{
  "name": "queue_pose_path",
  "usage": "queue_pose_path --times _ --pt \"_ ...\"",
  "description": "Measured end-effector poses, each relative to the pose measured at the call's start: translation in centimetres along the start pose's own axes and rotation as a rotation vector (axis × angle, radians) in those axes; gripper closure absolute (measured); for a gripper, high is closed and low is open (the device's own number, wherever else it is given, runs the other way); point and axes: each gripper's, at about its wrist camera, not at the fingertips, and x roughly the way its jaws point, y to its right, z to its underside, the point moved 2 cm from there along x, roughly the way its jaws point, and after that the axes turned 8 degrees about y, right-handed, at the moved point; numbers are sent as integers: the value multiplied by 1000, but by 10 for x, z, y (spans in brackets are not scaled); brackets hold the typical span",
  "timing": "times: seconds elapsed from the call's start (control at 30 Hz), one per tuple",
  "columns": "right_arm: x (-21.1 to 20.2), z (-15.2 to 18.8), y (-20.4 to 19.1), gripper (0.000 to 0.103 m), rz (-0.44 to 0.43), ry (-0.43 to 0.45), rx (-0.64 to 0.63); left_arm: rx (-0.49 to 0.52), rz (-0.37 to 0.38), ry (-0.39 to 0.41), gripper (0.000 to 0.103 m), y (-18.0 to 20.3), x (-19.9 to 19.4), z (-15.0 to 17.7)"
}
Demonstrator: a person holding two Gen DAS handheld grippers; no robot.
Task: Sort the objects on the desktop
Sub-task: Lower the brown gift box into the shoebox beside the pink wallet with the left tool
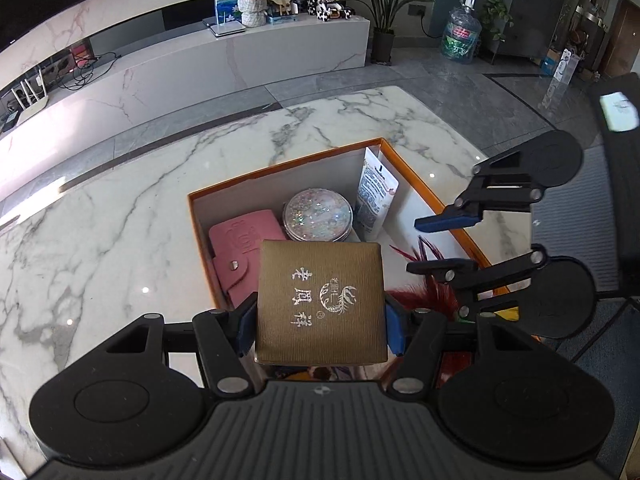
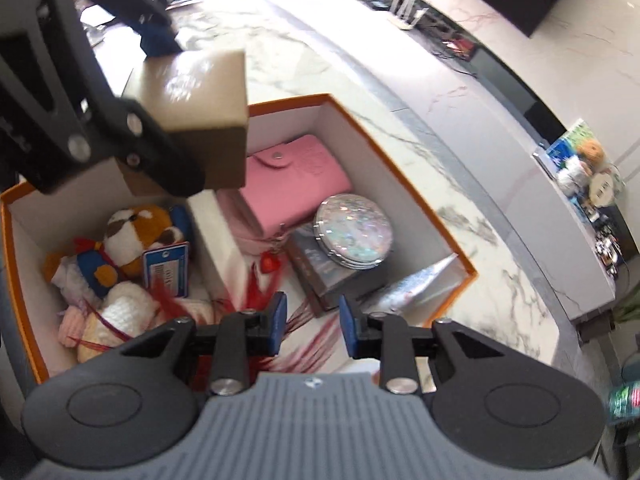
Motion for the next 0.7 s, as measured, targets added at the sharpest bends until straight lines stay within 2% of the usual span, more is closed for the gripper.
queue_pose_path --times 0.23,0.37,0.53,0.7 --pt "-22 24 12 73 248 143 262 9 30 -77 33 19 47 -8" --pt "-22 29 19 74 364 186 381 -20 35 -91 33 20 68 -11" --pt "-15 38 28 74 418 231 467 -60 48 -98 33 18 84 -10" --pt "-8 46 33 74 409 240 513 -90 48 -129 33 15 97 -7"
